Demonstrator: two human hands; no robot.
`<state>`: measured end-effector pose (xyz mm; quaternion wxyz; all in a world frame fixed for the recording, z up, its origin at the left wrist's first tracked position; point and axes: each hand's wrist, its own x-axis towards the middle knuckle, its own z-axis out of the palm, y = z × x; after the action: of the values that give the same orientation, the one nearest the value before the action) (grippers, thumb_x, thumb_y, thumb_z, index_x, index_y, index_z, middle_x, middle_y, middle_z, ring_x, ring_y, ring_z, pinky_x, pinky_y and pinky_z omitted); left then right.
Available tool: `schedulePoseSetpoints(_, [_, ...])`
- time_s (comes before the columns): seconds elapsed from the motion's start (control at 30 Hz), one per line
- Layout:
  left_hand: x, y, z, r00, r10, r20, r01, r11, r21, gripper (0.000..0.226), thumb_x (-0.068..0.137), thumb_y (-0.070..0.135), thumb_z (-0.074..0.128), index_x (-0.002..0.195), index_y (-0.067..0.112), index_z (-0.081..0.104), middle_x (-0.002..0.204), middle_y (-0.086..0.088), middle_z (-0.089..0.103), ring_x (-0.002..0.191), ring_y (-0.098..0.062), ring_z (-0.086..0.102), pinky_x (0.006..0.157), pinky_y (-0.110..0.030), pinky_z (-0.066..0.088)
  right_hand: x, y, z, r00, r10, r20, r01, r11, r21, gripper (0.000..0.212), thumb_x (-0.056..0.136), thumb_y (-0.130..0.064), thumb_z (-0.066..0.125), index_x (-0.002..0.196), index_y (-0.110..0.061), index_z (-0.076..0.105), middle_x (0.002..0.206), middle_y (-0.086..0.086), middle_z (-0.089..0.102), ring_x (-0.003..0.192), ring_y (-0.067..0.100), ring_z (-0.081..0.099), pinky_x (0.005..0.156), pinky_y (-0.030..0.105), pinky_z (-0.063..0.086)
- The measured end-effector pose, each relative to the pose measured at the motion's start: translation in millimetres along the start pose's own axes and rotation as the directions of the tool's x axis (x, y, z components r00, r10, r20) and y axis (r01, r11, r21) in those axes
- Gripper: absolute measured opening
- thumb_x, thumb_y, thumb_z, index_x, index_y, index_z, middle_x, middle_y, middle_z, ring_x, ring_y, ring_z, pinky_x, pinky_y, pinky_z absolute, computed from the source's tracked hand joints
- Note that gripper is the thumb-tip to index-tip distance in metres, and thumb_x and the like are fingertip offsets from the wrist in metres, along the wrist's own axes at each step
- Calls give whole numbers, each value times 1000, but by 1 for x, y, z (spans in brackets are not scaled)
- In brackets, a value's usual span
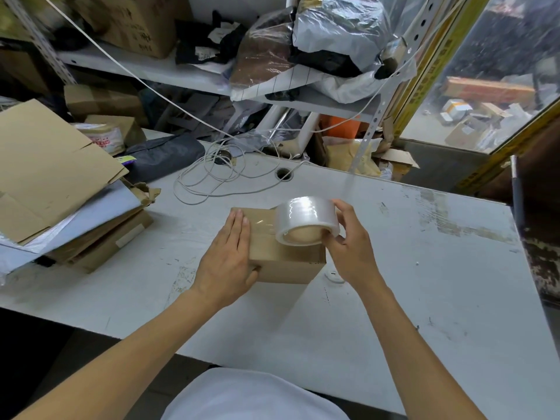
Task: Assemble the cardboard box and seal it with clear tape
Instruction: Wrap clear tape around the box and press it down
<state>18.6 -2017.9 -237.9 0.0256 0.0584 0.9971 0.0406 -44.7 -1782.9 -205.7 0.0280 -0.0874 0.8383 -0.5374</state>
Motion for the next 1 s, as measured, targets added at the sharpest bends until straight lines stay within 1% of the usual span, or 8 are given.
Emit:
schedulePoseSetpoints(0.1, [1, 1, -3, 999, 6, -34, -6, 1000, -6, 99, 76, 39, 74, 148, -10, 27, 156, -31, 25, 148, -40, 24, 119, -46, 27, 7, 2, -6, 999, -3, 32, 4, 1000, -29, 52, 90, -7, 65, 130, -32, 44, 127, -2, 53, 114, 10, 51, 87, 24, 50])
schedulePoseSetpoints(0.13, [0, 1, -3, 999, 11, -45, -11, 1000, -11, 100, 76, 39, 74, 150, -8, 26, 156, -31, 25, 148, -40, 24, 119, -45, 25, 7, 3, -6, 1000, -8, 26, 9, 999, -38, 52, 89, -7, 65, 131, -29, 44, 128, 1, 53, 115, 12, 51, 86, 25, 49])
schedulePoseSetpoints(0.27, [2, 9, -5, 1000, -6, 7, 6, 1000, -18, 106, 71, 47, 76, 155, 9, 24, 157, -32, 22, 148, -44, 20, 118, -47, 22, 5, 5, 1, 1000, 8, -14, -8, 1000, 10, 48, 86, -9, 71, 120, -32, 46, 123, 2, 54, 115, 12, 51, 77, 11, 48])
schedulePoseSetpoints(0.4, [6, 29, -1, 1000, 22, 2, -22, 1000, 5, 112, 79, 51, 66, 154, -3, 4, 164, -22, 0, 153, -34, 0, 119, -38, -5, 4, 4, 5, 999, -1, -49, 0, 1000, -12, 47, 84, -13, 75, 115, -34, 46, 118, -1, 54, 109, 8, 51, 81, 21, 50])
schedulePoseSetpoints(0.57, [6, 31, 2, 1000, 0, -12, 0, 1000, -12, 116, 70, 55, 69, 156, 3, 11, 164, -22, 10, 152, -35, 9, 119, -39, 2, 5, 10, 10, 999, 29, -46, -29, 1000, -9, 43, 82, -40, 78, 111, -24, 50, 114, -3, 53, 105, 5, 53, 73, 17, 50])
schedulePoseSetpoints(0.7, [8, 31, 3, 999, 38, -14, -38, 999, 31, 111, 75, 59, 60, 157, 6, 9, 166, -16, 6, 153, -29, 6, 124, -43, 5, 9, 9, 4, 999, 38, -8, -38, 999, -34, 32, 88, -22, 68, 109, -25, 45, 113, 0, 54, 102, 14, 53, 73, 25, 48])
schedulePoseSetpoints(0.87, [8, 29, 3, 999, 35, -10, -35, 999, 2, 112, 77, 62, 55, 158, 11, -2, 167, -8, 2, 154, -26, 3, 124, -43, 6, 13, 12, -6, 999, 40, 22, -40, 999, 11, 28, 93, -7, 56, 111, -19, 39, 100, -11, 53, 89, 13, 56, 62, 18, 46])
schedulePoseSetpoints(1.0, [8, 30, 3, 999, 42, 10, -42, 999, -5, 112, 74, 64, 58, 158, 18, 0, 167, -7, 0, 154, -27, 2, 124, -43, 4, 15, 16, -7, 999, 11, 50, -13, 999, 39, 31, 93, -12, 63, 113, -21, 40, 101, -7, 57, 89, 16, 57, 61, 13, 46])
